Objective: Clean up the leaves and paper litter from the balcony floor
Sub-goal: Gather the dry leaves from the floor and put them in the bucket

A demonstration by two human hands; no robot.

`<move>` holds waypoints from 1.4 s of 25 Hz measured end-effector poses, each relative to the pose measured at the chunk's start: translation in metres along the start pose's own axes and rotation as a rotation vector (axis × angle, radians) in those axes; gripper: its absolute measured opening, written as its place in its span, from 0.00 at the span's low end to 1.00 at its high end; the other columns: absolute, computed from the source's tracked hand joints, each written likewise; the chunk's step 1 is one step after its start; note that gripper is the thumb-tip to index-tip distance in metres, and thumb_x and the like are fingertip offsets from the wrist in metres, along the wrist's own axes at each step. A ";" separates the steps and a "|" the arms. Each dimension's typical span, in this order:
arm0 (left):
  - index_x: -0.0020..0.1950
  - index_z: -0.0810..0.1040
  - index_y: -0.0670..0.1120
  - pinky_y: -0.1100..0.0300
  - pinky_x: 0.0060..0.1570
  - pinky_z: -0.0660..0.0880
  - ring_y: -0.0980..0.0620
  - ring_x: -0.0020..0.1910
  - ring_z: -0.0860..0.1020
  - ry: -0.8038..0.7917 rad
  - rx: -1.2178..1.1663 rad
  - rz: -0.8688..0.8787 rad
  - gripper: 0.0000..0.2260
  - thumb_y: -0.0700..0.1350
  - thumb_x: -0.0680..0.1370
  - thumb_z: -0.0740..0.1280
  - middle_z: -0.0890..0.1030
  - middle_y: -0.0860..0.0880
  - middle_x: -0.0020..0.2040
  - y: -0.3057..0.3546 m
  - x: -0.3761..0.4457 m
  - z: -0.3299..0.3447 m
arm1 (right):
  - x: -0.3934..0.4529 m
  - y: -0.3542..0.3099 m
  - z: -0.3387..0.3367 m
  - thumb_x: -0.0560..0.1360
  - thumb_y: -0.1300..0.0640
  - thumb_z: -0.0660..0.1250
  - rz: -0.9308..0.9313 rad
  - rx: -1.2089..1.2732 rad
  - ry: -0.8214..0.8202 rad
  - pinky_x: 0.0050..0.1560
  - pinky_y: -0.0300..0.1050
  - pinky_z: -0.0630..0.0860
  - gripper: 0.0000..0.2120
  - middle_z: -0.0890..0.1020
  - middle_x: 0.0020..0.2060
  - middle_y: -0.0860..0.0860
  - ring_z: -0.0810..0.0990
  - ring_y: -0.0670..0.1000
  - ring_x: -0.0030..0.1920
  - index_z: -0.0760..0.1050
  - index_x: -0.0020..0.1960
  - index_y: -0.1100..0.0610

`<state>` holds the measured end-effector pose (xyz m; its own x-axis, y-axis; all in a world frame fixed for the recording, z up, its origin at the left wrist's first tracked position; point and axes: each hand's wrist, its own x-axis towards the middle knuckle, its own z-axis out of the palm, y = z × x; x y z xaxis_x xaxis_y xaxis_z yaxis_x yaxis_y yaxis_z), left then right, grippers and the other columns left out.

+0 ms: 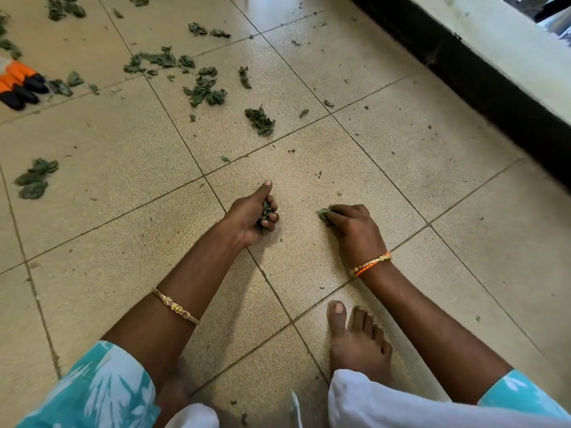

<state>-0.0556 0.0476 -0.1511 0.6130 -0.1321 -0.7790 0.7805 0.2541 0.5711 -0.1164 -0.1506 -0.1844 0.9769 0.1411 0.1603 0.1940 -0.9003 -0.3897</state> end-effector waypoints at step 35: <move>0.50 0.71 0.44 0.69 0.18 0.64 0.57 0.23 0.70 -0.006 0.018 0.059 0.02 0.41 0.80 0.63 0.80 0.45 0.39 0.065 0.022 -0.030 | 0.231 0.032 0.013 0.75 0.47 0.64 0.364 0.072 -0.196 0.74 0.46 0.51 0.37 0.50 0.75 0.61 0.50 0.58 0.75 0.51 0.75 0.62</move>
<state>0.0050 0.0896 -0.1392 0.6591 -0.1230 -0.7420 0.7448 0.2441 0.6211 0.1163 -0.1418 -0.1715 0.9799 -0.0993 -0.1731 -0.1686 -0.8759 -0.4520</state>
